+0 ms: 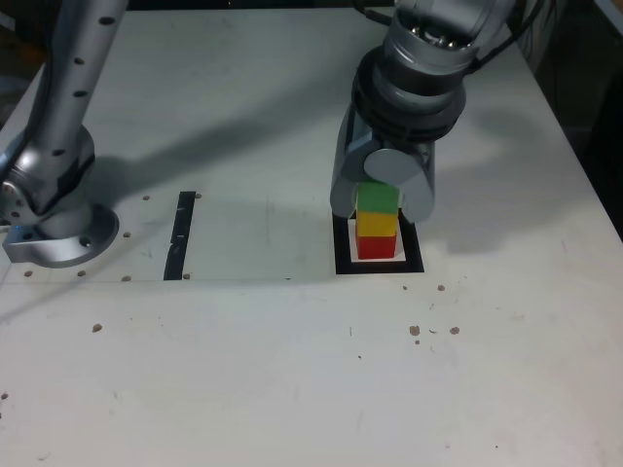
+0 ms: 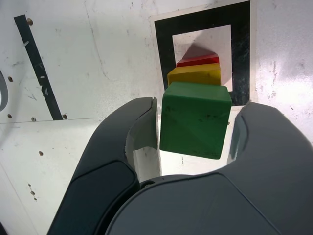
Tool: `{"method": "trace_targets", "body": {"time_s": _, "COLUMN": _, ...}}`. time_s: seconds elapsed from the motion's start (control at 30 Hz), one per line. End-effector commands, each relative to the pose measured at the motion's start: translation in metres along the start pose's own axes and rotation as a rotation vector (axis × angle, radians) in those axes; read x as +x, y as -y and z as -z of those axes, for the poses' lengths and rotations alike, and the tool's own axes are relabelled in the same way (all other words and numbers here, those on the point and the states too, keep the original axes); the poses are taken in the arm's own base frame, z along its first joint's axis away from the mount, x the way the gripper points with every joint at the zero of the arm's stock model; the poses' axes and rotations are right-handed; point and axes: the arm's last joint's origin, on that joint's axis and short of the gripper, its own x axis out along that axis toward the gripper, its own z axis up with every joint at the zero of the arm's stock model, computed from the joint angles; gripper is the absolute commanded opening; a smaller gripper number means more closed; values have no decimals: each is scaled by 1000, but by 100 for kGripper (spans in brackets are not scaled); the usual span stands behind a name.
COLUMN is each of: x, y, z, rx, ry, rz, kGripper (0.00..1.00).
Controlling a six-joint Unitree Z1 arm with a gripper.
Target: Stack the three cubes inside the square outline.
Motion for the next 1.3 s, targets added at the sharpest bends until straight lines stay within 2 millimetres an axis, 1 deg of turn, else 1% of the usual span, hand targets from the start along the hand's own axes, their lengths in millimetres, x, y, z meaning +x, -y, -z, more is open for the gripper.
{"method": "trace_targets", "body": {"time_s": 0.0, "x": 2, "y": -1, "z": 2, "rx": 1, "ry": -22, "rz": -8, "kGripper": 89}}
{"method": "trace_targets", "body": {"time_s": 0.07, "x": 2, "y": -3, "z": 4, "rx": -2, "ry": -26, "rz": -13, "kGripper": 94}}
{"method": "trace_targets", "body": {"time_s": 0.17, "x": -1, "y": -5, "z": 7, "rx": -4, "ry": -23, "rz": -21, "kGripper": 99}}
{"method": "trace_targets", "body": {"time_s": 0.3, "x": -11, "y": -9, "z": 17, "rx": -8, "ry": 1, "rz": -32, "kGripper": 99}}
{"method": "trace_targets", "body": {"time_s": 0.43, "x": -31, "y": -17, "z": 37, "rx": -8, "ry": 62, "rz": -30, "kGripper": 99}}
{"method": "trace_targets", "body": {"time_s": 0.5, "x": -46, "y": -21, "z": 53, "rx": -2, "ry": 112, "rz": -26, "kGripper": 99}}
{"method": "trace_targets", "body": {"time_s": 0.57, "x": -62, "y": -24, "z": 72, "rx": 7, "ry": 173, "rz": -24, "kGripper": 99}}
{"method": "trace_targets", "body": {"time_s": 0.6, "x": -73, "y": -26, "z": 87, "rx": 16, "ry": 218, "rz": -26, "kGripper": 99}}
{"method": "trace_targets", "body": {"time_s": 0.67, "x": -87, "y": -29, "z": 111, "rx": 33, "ry": 281, "rz": -34, "kGripper": 99}}
{"method": "trace_targets", "body": {"time_s": 0.73, "x": -94, "y": -33, "z": 134, "rx": 46, "ry": 318, "rz": -38, "kGripper": 99}}
{"method": "trace_targets", "body": {"time_s": 0.77, "x": -94, "y": -34, "z": 144, "rx": 51, "ry": 324, "rz": -38, "kGripper": 99}}
{"method": "trace_targets", "body": {"time_s": 0.83, "x": -87, "y": -37, "z": 160, "rx": 54, "ry": 304, "rz": -35, "kGripper": 99}}
{"method": "trace_targets", "body": {"time_s": 0.93, "x": -65, "y": -39, "z": 172, "rx": 42, "ry": 219, "rz": -18, "kGripper": 99}}
{"method": "trace_targets", "body": {"time_s": 1.13, "x": -7, "y": -46, "z": 181, "rx": -8, "ry": 27, "rz": 28, "kGripper": 99}}
{"method": "trace_targets", "body": {"time_s": 1.2, "x": 15, "y": -49, "z": 191, "rx": -33, "ry": 14, "rz": 37, "kGripper": 99}}
{"method": "trace_targets", "body": {"time_s": 1.27, "x": 32, "y": -51, "z": 202, "rx": -54, "ry": 22, "rz": 44, "kGripper": 99}}
